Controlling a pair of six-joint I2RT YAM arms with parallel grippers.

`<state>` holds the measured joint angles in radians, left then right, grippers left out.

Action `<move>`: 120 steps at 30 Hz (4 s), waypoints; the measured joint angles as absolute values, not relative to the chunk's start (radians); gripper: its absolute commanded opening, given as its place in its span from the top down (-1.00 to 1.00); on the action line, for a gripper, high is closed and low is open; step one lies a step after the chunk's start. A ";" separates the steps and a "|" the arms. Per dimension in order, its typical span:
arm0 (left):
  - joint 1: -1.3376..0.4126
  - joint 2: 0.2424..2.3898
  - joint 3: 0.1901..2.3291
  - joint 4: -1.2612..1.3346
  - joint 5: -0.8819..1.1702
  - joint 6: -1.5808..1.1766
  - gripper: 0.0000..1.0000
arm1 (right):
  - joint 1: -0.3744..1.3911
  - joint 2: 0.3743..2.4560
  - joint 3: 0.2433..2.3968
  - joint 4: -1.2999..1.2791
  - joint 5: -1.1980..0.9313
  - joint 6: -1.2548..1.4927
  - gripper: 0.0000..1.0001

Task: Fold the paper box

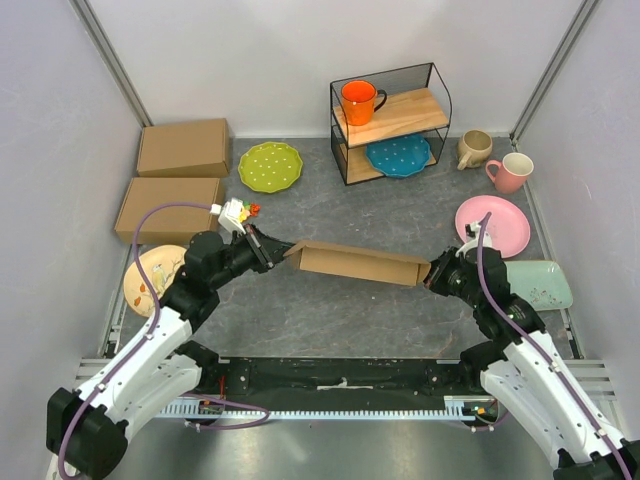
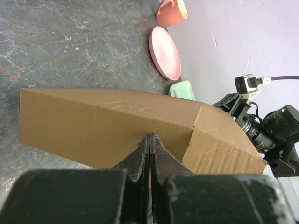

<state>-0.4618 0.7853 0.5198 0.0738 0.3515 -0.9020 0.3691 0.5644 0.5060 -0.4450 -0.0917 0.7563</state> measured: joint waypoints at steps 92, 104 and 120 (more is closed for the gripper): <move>-0.219 0.746 0.731 -0.333 0.084 -0.629 0.20 | 0.389 0.902 0.943 -0.612 -0.107 0.318 0.13; -0.218 0.719 0.590 -0.062 0.239 -0.586 0.18 | 0.409 0.949 0.939 -0.584 -0.074 0.319 0.35; -0.283 0.747 0.519 0.126 0.345 -0.383 -0.08 | 0.416 0.965 0.939 -0.583 -0.055 0.319 0.35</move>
